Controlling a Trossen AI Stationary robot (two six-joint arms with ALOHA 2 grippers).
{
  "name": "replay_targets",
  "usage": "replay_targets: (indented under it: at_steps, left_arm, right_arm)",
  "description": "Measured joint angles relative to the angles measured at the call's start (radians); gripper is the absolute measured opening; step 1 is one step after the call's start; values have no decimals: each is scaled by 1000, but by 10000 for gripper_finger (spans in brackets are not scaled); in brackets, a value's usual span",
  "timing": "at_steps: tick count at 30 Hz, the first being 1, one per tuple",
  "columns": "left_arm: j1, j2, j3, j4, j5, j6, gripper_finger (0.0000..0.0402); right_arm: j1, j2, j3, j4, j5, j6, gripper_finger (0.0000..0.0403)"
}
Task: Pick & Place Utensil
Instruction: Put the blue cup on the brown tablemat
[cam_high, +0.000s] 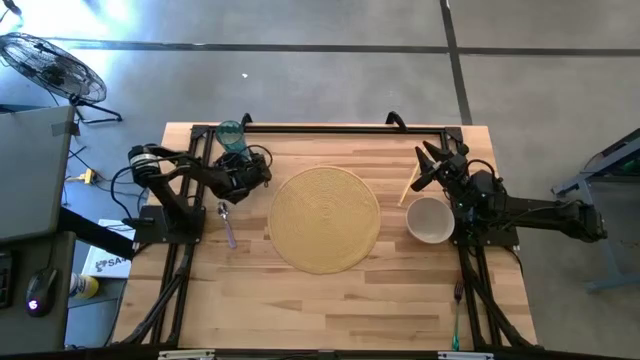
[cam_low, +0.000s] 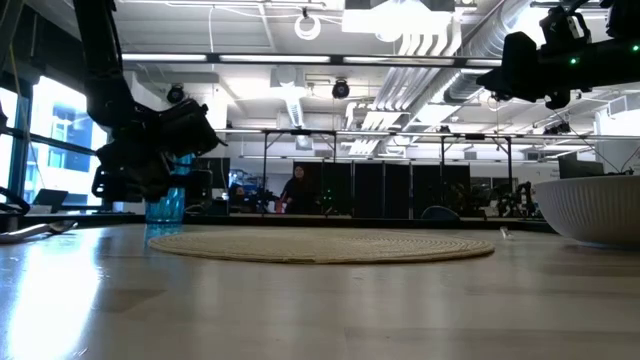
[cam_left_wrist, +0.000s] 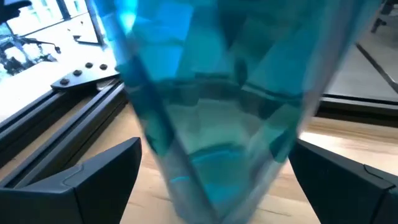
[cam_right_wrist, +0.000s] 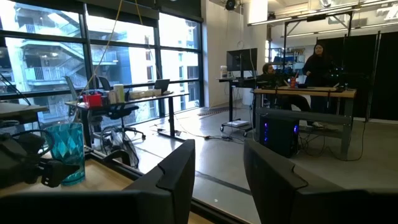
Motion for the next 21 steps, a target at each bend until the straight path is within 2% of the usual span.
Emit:
replay_targets:
  at_steps: [5,13,21]
  left_arm:
    - [38,0,1,70,39,60,399]
    - [90,0,1,91,70,78,399]
    - [107,0,2,211,92,203,399]
  right_arm:
    - [0,0,0,0,0,0,129]
    - [0,0,0,0,0,0,129]
    - [0,0,0,0,0,0,129]
